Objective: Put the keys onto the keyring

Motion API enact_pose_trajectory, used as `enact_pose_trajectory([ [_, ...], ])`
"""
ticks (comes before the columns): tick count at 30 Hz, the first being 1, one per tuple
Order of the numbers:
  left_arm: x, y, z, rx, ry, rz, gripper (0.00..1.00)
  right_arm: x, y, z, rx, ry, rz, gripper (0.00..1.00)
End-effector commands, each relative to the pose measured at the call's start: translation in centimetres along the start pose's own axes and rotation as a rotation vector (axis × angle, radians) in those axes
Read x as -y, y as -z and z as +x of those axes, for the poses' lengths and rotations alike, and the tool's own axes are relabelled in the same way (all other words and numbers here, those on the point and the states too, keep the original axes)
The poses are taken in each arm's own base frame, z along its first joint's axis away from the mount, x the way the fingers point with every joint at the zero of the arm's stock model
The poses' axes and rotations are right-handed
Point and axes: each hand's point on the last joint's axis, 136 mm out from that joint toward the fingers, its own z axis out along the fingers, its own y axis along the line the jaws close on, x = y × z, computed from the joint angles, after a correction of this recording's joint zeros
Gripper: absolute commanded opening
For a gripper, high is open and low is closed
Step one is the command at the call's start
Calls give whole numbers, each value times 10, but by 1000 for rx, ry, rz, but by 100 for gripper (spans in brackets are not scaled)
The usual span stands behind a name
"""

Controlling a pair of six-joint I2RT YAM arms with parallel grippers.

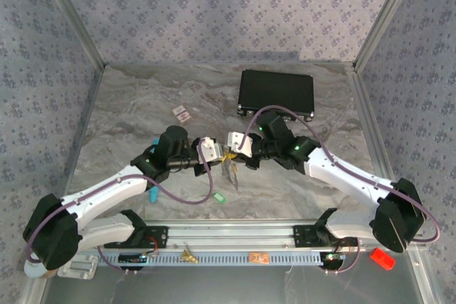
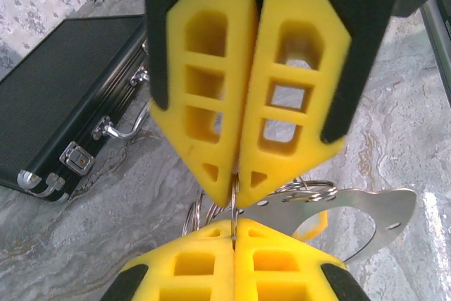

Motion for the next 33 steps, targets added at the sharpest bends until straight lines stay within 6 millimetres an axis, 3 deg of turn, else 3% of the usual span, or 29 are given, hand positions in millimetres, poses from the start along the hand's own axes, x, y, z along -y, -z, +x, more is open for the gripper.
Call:
enact_pose_trajectory([
  [1,0,3,-14,43,-23,-1,0,-7,-3,-4,18,20,-33,0],
  [7,0,-1,-7,71,49,-20,19,-11,-3,-7,66,3,-53,0],
  [10,0,0,-7,101,72,-29,23,-13,-2,-7,82,-3,-59,0],
  [17,1,2,-12,139,71,-32,15,-15,-3,-7,97,-9,-76,0],
  [29,-2,8,-22,196,36,-64,16,-21,-3,-1,86,-22,-104,0],
  [33,-2,11,-27,217,23,-67,9,-21,-4,2,74,-24,-107,0],
])
